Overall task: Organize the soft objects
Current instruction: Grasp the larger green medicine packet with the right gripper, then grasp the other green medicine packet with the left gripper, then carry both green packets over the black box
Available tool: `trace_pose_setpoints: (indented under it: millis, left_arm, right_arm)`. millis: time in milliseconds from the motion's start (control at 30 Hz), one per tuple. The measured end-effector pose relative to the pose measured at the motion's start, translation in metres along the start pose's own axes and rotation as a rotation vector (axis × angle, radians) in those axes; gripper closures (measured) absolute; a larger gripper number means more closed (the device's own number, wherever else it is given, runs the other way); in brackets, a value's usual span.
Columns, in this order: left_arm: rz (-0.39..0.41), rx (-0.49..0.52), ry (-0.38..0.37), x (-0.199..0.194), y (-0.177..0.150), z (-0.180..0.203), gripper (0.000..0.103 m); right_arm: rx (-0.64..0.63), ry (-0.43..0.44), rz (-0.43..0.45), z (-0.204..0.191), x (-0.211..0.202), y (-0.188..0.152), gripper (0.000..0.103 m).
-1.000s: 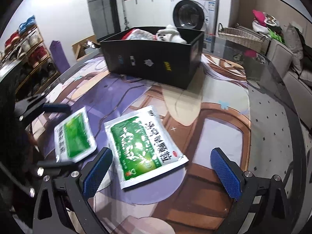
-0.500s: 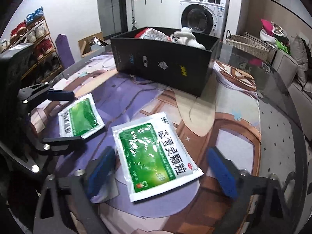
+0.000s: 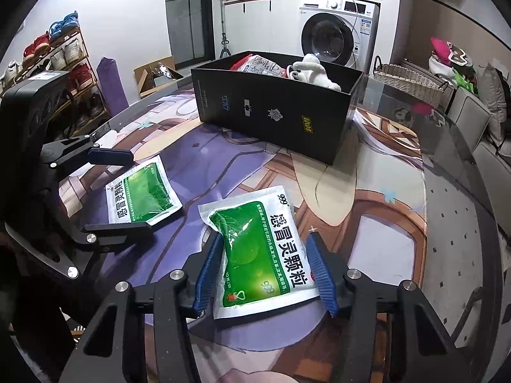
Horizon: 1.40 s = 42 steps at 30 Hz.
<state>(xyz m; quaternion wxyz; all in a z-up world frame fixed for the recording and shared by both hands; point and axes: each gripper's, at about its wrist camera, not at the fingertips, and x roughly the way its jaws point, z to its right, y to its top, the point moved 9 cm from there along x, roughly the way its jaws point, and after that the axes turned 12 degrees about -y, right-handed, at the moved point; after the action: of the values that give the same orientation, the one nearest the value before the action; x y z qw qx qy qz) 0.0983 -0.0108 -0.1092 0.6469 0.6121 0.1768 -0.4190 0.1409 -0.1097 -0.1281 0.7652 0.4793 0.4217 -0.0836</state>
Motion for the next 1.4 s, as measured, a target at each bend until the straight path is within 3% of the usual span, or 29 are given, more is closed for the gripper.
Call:
trace_pose_setpoints:
  millis: [67, 133, 200, 367, 733, 1400]
  left_arm:
    - [0.009, 0.012, -0.007, -0.002, 0.002, 0.004, 0.02]
    - [0.013, 0.023, -0.011, -0.003, 0.003, 0.007, 0.026]
    - [0.026, 0.047, -0.014, -0.005, 0.005, 0.011, 0.041]
    - [0.04, 0.043, -0.008, -0.005, 0.009, 0.012, 0.052]
    - [0.064, 0.015, 0.008, -0.008, 0.018, 0.012, 0.056]
    - [0.248, -0.059, 0.061, -0.059, 0.078, -0.008, 0.056]
  right_arm:
    - [0.0, 0.0, 0.0, 0.0, 0.0, 0.0, 0.049]
    - [-0.001, -0.001, 0.001, 0.0, 0.0, 0.0, 0.049]
    - [0.002, -0.001, 0.001, 0.001, 0.0, 0.0, 0.049]
    - [0.0, -0.01, 0.003, 0.001, -0.001, 0.0, 0.049]
    - [-0.008, 0.001, 0.017, -0.008, -0.005, 0.004, 0.057]
    - [0.088, 0.0, 0.188, 0.0, -0.054, 0.062, 0.057]
